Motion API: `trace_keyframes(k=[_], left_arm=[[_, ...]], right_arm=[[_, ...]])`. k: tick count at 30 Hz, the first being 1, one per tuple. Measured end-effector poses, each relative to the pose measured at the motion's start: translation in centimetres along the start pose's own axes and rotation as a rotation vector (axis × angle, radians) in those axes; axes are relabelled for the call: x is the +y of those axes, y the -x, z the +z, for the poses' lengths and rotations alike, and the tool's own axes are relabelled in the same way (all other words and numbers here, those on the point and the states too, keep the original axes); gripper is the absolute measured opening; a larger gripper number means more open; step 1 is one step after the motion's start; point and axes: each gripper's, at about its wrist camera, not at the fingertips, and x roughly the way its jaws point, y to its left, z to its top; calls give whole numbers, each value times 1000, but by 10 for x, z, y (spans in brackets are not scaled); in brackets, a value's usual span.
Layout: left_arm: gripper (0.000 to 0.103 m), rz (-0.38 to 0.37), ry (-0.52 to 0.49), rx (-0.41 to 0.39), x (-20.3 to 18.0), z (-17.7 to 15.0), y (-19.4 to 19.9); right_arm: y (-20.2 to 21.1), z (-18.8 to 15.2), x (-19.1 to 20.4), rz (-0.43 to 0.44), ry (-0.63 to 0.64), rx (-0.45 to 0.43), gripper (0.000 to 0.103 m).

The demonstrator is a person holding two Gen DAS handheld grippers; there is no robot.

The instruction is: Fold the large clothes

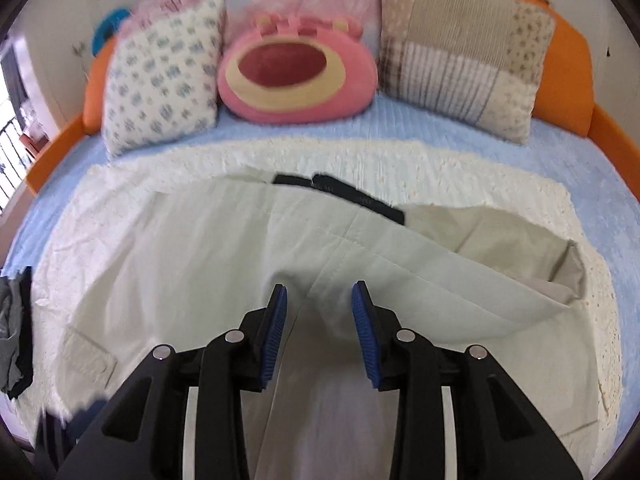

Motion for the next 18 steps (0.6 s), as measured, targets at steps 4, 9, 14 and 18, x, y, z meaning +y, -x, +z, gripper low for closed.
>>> trace_keyframes(k=[4, 9, 14, 18], left_arm=[[99, -25, 27, 12, 3, -4, -12], [99, -51, 54, 66, 7, -1, -21], [99, -75, 66, 106, 11, 0, -13], [99, -239, 251, 145, 51, -6, 15]], right_arm=[[-49, 10, -10, -21, -39, 119, 35], [-64, 9, -17, -9, -79, 152, 35], [-14, -8, -26, 61, -131, 103, 35], [51, -32, -27, 111, -140, -20, 53]])
